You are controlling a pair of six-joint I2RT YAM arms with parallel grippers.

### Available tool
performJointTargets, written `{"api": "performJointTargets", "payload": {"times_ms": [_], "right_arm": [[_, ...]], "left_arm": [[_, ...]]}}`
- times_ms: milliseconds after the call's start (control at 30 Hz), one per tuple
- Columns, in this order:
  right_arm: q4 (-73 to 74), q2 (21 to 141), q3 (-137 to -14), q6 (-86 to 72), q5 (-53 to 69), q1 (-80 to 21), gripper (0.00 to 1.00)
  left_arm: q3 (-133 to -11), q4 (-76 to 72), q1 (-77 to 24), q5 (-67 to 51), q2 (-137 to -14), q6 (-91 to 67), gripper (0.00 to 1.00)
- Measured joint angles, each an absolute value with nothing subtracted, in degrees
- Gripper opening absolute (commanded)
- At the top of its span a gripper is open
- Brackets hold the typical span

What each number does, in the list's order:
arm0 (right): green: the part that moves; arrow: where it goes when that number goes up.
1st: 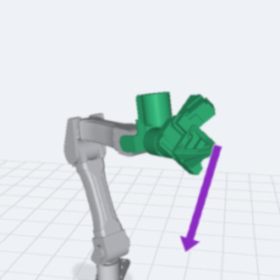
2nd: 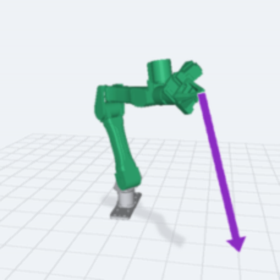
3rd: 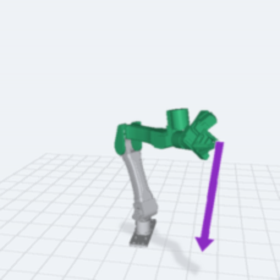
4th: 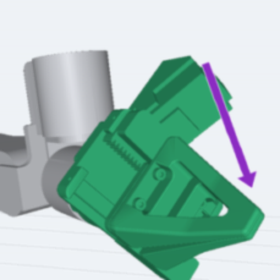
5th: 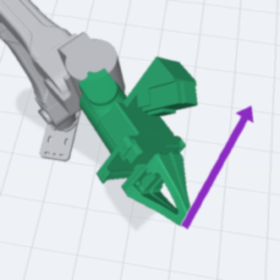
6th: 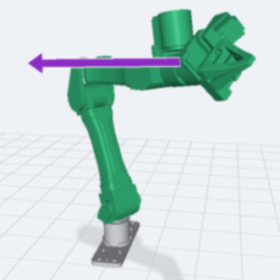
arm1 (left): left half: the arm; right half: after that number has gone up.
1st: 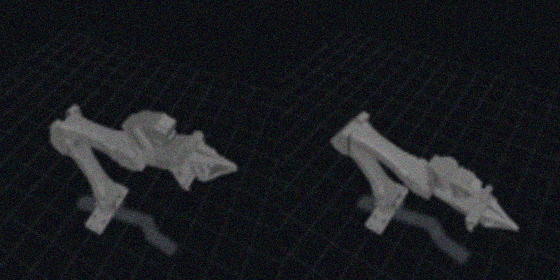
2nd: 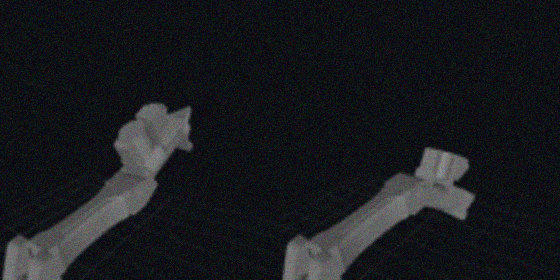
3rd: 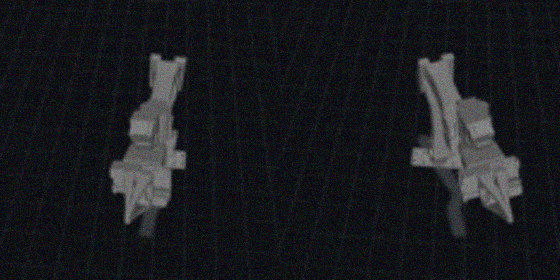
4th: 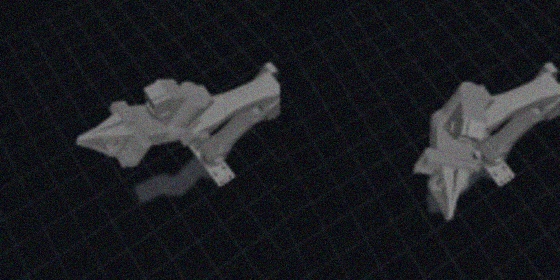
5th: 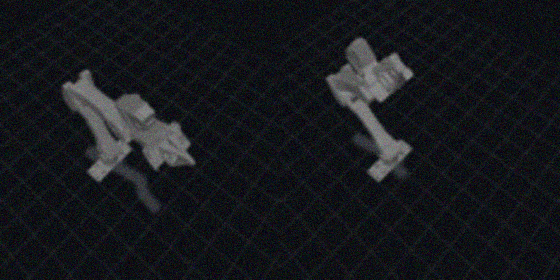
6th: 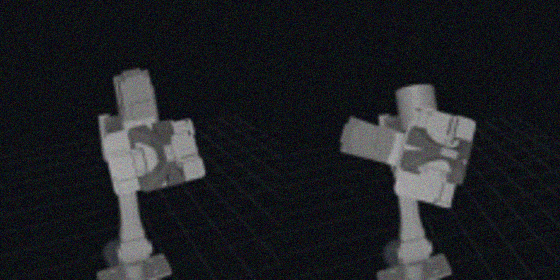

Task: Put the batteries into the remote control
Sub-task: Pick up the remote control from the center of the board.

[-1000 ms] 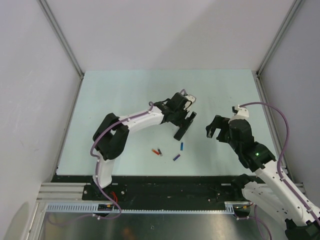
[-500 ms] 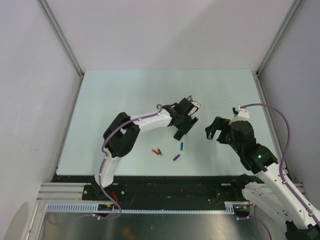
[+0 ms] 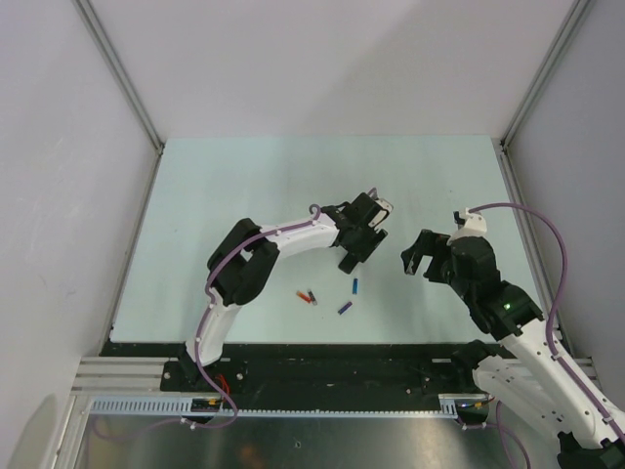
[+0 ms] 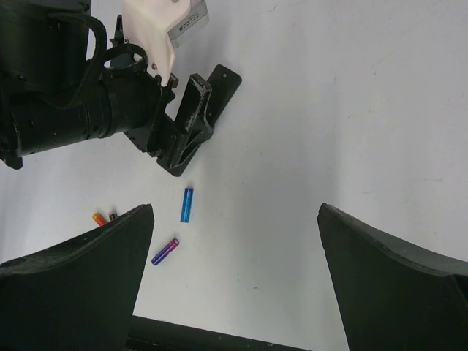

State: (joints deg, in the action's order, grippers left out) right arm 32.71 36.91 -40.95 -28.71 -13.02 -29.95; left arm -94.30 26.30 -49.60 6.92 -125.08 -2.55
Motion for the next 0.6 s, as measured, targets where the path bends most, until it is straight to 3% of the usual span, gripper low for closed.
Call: {"api": "performJointTargets", "payload": {"times_ms": [600], "right_arm": [[33.4,36.8,-40.9,-28.9,-13.0,-30.0,1.0]], "left_arm": [[-94.3,26.2,-49.6,5.6,-125.3,-2.5,0.64]]}}
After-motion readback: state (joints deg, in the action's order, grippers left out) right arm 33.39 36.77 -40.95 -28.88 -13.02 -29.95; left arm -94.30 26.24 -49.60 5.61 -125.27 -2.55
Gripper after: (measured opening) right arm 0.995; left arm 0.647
